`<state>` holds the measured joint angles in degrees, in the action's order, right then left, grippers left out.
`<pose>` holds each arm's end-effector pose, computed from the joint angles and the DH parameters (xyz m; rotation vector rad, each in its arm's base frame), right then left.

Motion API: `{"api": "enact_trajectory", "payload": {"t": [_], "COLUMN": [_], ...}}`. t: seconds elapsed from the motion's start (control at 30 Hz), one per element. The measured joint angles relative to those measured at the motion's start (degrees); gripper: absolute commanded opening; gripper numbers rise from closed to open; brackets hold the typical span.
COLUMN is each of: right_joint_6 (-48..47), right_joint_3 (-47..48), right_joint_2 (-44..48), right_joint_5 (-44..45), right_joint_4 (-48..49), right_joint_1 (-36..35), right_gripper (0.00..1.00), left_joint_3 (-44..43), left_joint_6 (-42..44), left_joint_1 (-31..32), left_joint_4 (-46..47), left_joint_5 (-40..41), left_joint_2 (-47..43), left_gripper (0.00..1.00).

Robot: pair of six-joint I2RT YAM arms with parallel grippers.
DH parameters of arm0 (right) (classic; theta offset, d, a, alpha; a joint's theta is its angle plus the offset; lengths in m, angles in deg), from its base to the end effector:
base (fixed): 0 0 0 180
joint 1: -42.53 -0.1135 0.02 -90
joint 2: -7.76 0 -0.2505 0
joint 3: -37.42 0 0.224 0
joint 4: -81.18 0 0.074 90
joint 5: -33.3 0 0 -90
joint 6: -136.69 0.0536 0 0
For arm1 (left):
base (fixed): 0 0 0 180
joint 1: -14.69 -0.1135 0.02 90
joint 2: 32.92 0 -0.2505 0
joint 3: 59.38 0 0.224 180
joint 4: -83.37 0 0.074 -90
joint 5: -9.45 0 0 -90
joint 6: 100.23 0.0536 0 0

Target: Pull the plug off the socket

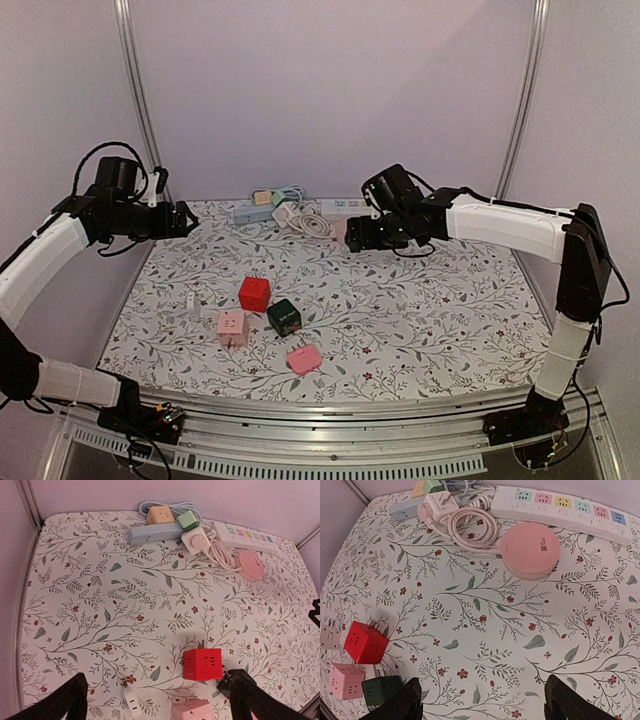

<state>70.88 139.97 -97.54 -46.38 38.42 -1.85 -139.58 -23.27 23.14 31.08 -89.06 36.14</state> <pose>0.2916 0.2720 0.2540 -0.3304 2.3567 0.3705 0.2421 -0.0440 0.3072 -0.0145 2.3063 -0.3637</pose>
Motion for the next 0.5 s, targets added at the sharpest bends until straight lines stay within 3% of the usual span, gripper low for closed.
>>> {"api": "enact_trajectory", "payload": {"t": [0.5], "right_joint_6": [-0.8], "right_joint_3": [25.7], "right_joint_2": [-25.7], "right_joint_5": [-6.4], "right_joint_4": [4.6], "right_joint_1": [0.1], "right_gripper": [0.75], "left_joint_3": [1.5], "left_joint_6": [3.9], "left_joint_1": [-0.3], "left_joint_4": [0.0], "left_joint_5": [9.0], "left_joint_2": [-4.7], "left_gripper": [0.97]}}
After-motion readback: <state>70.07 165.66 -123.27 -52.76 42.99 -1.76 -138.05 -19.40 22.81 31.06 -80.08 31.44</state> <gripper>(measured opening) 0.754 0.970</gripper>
